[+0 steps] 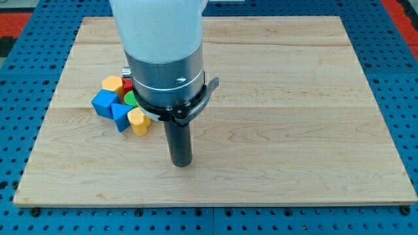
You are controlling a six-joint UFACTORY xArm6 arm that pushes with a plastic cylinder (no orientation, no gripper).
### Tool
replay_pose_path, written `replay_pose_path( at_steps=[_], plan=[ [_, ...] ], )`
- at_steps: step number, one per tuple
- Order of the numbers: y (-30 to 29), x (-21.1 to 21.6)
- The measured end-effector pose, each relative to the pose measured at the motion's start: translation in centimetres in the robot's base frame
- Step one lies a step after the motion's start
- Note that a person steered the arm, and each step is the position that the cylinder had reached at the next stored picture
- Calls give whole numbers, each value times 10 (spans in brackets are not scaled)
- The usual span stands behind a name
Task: Separate the red blocks from green blocks
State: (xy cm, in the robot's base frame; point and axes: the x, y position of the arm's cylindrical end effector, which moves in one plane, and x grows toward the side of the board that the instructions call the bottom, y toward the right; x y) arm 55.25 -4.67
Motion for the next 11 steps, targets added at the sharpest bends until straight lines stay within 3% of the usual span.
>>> replay_pose_path(
  at_steps=[2,3,4,5,9,10,11],
  plan=[
    [-4,0],
    [-64,10],
    [-112,-41],
    [-126,-74],
    [-54,-109],
    [-102,-108],
    [-107,-159]
  ],
)
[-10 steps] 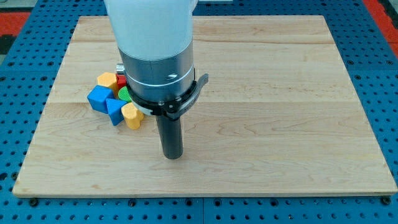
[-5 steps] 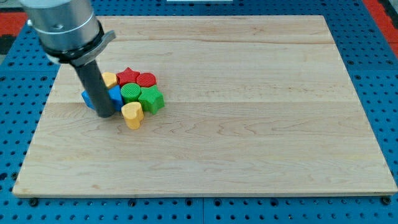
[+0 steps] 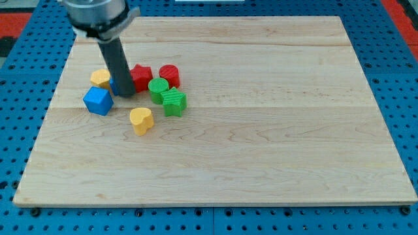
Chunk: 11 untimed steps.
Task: Separate the red blocks from green blocks
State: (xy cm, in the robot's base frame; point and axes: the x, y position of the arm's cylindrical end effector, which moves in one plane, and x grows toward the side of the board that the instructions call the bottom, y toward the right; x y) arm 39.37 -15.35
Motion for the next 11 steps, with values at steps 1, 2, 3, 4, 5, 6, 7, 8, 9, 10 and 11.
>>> replay_pose_path(
  at_steps=[1,2,3,4,5,6,7,8,9,10,11],
  plan=[
    [38,-7],
    [69,-4],
    [54,18],
    [130,6],
    [152,-5],
    [152,-23],
    [152,-23],
    [152,-23],
    [152,-23],
    [152,-23],
    [150,-22]
  ],
)
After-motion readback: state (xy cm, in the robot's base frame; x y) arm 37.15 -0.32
